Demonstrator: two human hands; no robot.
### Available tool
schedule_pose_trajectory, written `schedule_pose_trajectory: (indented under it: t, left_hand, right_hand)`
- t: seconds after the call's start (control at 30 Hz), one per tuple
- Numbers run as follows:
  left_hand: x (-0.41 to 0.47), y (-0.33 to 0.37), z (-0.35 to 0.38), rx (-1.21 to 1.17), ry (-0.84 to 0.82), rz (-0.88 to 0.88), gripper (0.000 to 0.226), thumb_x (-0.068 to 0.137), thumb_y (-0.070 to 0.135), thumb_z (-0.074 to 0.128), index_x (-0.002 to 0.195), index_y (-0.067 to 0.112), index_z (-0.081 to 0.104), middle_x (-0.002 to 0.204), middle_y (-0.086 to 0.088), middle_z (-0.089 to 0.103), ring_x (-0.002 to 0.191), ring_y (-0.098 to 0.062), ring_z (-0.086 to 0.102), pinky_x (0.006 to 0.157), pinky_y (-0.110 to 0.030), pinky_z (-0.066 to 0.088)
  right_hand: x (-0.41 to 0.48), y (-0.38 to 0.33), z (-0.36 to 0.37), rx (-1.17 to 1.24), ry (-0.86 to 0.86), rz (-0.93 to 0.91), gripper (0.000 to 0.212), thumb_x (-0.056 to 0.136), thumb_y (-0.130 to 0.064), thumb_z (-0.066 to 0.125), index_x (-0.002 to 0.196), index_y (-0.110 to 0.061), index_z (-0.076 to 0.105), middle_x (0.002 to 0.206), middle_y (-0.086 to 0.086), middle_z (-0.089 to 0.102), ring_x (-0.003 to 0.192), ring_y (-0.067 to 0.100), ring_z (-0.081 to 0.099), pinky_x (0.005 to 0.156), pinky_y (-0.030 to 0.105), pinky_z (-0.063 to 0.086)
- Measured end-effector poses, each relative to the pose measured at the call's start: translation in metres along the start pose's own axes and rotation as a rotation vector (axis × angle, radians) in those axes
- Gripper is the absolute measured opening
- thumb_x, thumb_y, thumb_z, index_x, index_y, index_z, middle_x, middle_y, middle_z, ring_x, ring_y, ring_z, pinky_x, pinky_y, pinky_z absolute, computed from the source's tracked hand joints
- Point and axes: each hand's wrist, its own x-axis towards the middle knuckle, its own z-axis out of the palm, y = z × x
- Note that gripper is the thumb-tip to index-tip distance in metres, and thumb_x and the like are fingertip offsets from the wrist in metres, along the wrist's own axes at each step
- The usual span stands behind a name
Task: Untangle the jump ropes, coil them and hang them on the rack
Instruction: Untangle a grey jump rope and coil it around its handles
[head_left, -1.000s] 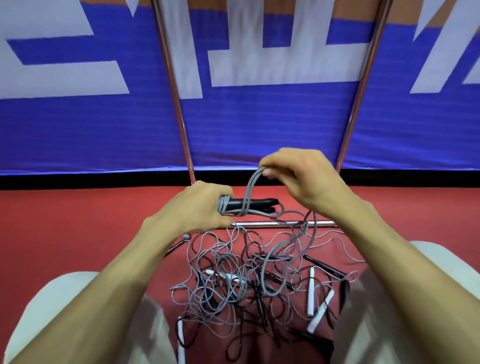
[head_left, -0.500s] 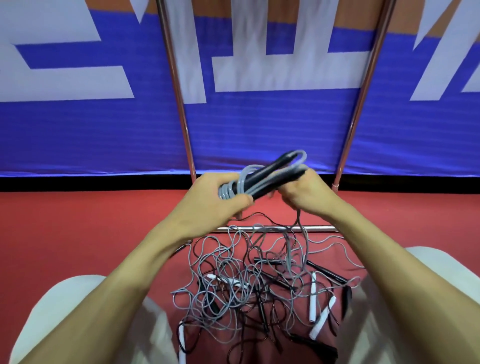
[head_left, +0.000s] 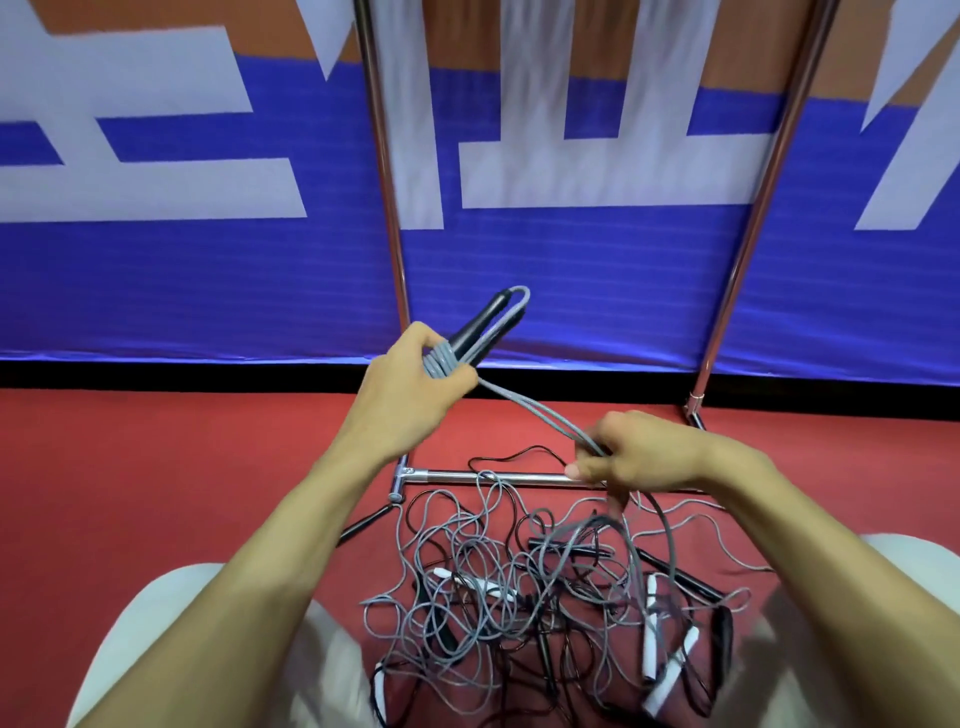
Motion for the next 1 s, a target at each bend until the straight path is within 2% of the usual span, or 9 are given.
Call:
schedule_pose_trajectory:
  t: [0.13,0.23,0.3,0.43,0.53,0.67,0.77,0.87,1.0]
  left_hand:
    - [0.002,-0.006,0.0,0.284,-0.02,0.052,0.028,0.084,0.027,0.068,0.093,0.015,0.043,0.061,0.003,0.051,0.051,-0.013,0.043,0.043,-0.017,0.033]
    - [0.002,-0.011,0.006,0.428,-0.073,0.108,0.03,0.082,0.026,0.069,0.095,0.018,0.043,0.071,0.001,0.055,0.063,-0.022,0.052,0.054,-0.027,0.04]
    - [0.002,-0.012,0.009,0.518,-0.121,0.128,0.031,0.079,0.027,0.072,0.096,0.022,0.046,0.081,0.0,0.06,0.076,-0.028,0.057,0.066,-0.037,0.046]
    - [-0.001,-0.013,0.014,0.648,-0.238,0.167,0.032,0.078,0.029,0.074,0.099,0.031,0.051,0.089,0.004,0.062,0.084,-0.026,0.058,0.069,-0.034,0.044]
    - [-0.007,-0.008,0.018,0.726,-0.347,0.24,0.031,0.078,0.032,0.068,0.105,0.032,0.053,0.088,0.008,0.059,0.082,-0.022,0.056,0.065,-0.031,0.038]
    - [-0.015,-0.001,0.022,0.687,-0.46,0.318,0.021,0.071,0.039,0.071,0.084,0.028,0.058,0.071,0.007,0.059,0.07,-0.018,0.057,0.061,-0.032,0.046]
    - [-0.024,0.006,0.028,0.68,-0.505,0.348,0.048,0.065,0.065,0.075,0.076,0.022,0.057,0.053,0.005,0.045,0.055,-0.011,0.044,0.054,-0.032,0.037]
    - [-0.029,0.011,0.032,0.66,-0.498,0.382,0.06,0.06,0.078,0.068,0.078,0.022,0.064,0.052,0.0,0.043,0.052,-0.015,0.037,0.053,-0.033,0.032]
    - [-0.031,0.012,0.025,0.386,-0.529,0.431,0.05,0.067,0.068,0.066,0.071,0.018,0.064,0.057,-0.008,0.049,0.053,-0.02,0.038,0.053,-0.039,0.036]
  right_hand:
    - [-0.01,-0.009,-0.006,-0.101,0.217,-0.209,0.017,0.099,-0.023,0.049,0.086,-0.014,0.056,0.063,-0.008,0.05,0.055,-0.002,0.053,0.057,0.011,0.039]
    - [-0.013,-0.011,-0.007,-0.221,0.339,-0.403,0.017,0.1,-0.024,0.046,0.091,-0.014,0.058,0.077,-0.005,0.057,0.071,0.012,0.052,0.07,0.028,0.044]
    - [-0.013,-0.012,-0.009,-0.262,0.397,-0.459,0.02,0.098,-0.028,0.045,0.091,-0.015,0.059,0.077,-0.011,0.05,0.071,0.011,0.047,0.07,0.034,0.044]
    - [-0.017,-0.016,-0.014,-0.242,0.502,-0.498,0.027,0.089,-0.039,0.051,0.095,-0.019,0.069,0.076,-0.01,0.053,0.07,0.011,0.051,0.064,0.038,0.049]
    - [-0.017,-0.017,-0.017,-0.179,0.644,-0.486,0.021,0.083,-0.039,0.061,0.088,-0.023,0.073,0.07,-0.011,0.052,0.062,0.009,0.047,0.057,0.035,0.048]
    - [-0.016,-0.014,-0.019,-0.095,0.847,-0.359,0.028,0.074,-0.043,0.073,0.076,-0.015,0.073,0.061,-0.003,0.06,0.056,0.014,0.048,0.055,0.035,0.047]
    - [-0.018,-0.012,-0.019,0.011,0.872,-0.222,0.037,0.066,-0.05,0.079,0.065,-0.014,0.069,0.051,-0.001,0.055,0.051,0.016,0.044,0.052,0.034,0.041]
    - [-0.014,-0.011,-0.017,0.071,0.845,-0.155,0.047,0.058,-0.064,0.073,0.058,-0.018,0.065,0.048,0.002,0.051,0.051,0.019,0.041,0.052,0.034,0.038]
    - [-0.006,-0.004,-0.014,0.066,0.759,-0.124,0.065,0.057,-0.083,0.049,0.069,-0.022,0.069,0.061,0.004,0.06,0.062,0.023,0.051,0.059,0.04,0.046]
